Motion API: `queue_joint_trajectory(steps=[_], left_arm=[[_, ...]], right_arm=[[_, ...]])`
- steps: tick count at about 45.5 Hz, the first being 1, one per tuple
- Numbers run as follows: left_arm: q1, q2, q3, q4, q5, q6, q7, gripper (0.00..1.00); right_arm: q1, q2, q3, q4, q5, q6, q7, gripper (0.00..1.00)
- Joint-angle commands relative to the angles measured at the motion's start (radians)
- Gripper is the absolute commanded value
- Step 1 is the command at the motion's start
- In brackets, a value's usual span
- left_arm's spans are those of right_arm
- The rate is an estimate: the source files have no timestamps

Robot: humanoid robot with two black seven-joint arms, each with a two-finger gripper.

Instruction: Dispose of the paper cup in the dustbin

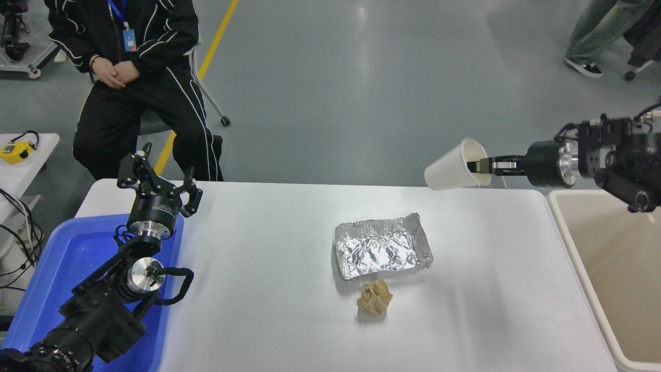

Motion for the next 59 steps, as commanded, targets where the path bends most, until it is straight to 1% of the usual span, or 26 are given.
queue_joint_trajectory(steps=[1, 2, 3, 4, 6, 9, 11, 14, 16, 21, 26, 31, 41, 44, 59], left_arm=[[0.0, 0.0, 0.0, 0.0, 0.0, 0.0, 0.0, 1.0], [0.0, 0.0, 0.0, 0.0, 0.0, 0.0, 0.0, 1.0], [0.0, 0.0, 0.0, 0.0, 0.0, 0.0, 0.0, 1.0], [0.0, 0.0, 0.0, 0.0, 0.0, 0.0, 0.0, 1.0], [0.0, 0.0, 0.0, 0.0, 0.0, 0.0, 0.0, 1.0], [0.0, 0.0, 0.0, 0.0, 0.0, 0.0, 0.0, 1.0], [0.0, 0.0, 0.0, 0.0, 0.0, 0.0, 0.0, 1.0], [0.0, 0.0, 0.0, 0.0, 0.0, 0.0, 0.0, 1.0], [0.0, 0.0, 0.0, 0.0, 0.0, 0.0, 0.0, 1.0], [0.0, 0.0, 0.0, 0.0, 0.0, 0.0, 0.0, 1.0], [0.0, 0.0, 0.0, 0.0, 0.0, 0.0, 0.0, 1.0], [0.0, 0.0, 0.0, 0.0, 0.0, 0.0, 0.0, 1.0], [0.0, 0.0, 0.0, 0.0, 0.0, 0.0, 0.0, 1.0], [0.0, 0.0, 0.0, 0.0, 0.0, 0.0, 0.0, 1.0], [0.0, 0.0, 0.0, 0.0, 0.0, 0.0, 0.0, 1.0]], right_arm=[[-0.168, 0.019, 0.032, -0.315, 0.309, 0.002, -0.169, 0.0], [-0.173, 0.013, 0.041, -0.315, 0.328, 0.002, -0.21, 0.0], [-0.185, 0.001, 0.059, -0.315, 0.352, -0.001, -0.294, 0.0], [-0.191, -0.007, 0.069, -0.315, 0.362, -0.003, -0.338, 0.0], [-0.207, -0.025, 0.105, -0.321, 0.366, -0.011, -0.468, 0.0], [-0.234, -0.034, 0.144, -0.342, 0.366, -0.02, -0.536, 0.0], [-0.248, -0.034, 0.152, -0.361, 0.365, -0.034, -0.553, 0.0], [-0.283, -0.039, 0.155, -0.39, 0.363, -0.05, -0.608, 0.0], [-0.305, -0.05, 0.158, -0.396, 0.365, -0.061, -0.672, 0.0], [-0.348, -0.067, 0.17, -0.401, 0.363, -0.078, -0.775, 0.0], [-0.391, -0.08, 0.17, -0.407, 0.36, -0.08, -0.846, 0.0], [-0.43, -0.083, 0.17, -0.41, 0.356, -0.08, -0.884, 0.0], [-0.518, -0.068, 0.173, -0.407, 0.368, -0.081, -0.884, 0.0], [-0.533, -0.042, 0.173, -0.405, 0.369, -0.089, -0.883, 0.0], [-0.553, 0.041, 0.173, -0.395, 0.369, -0.089, -0.877, 0.0]])
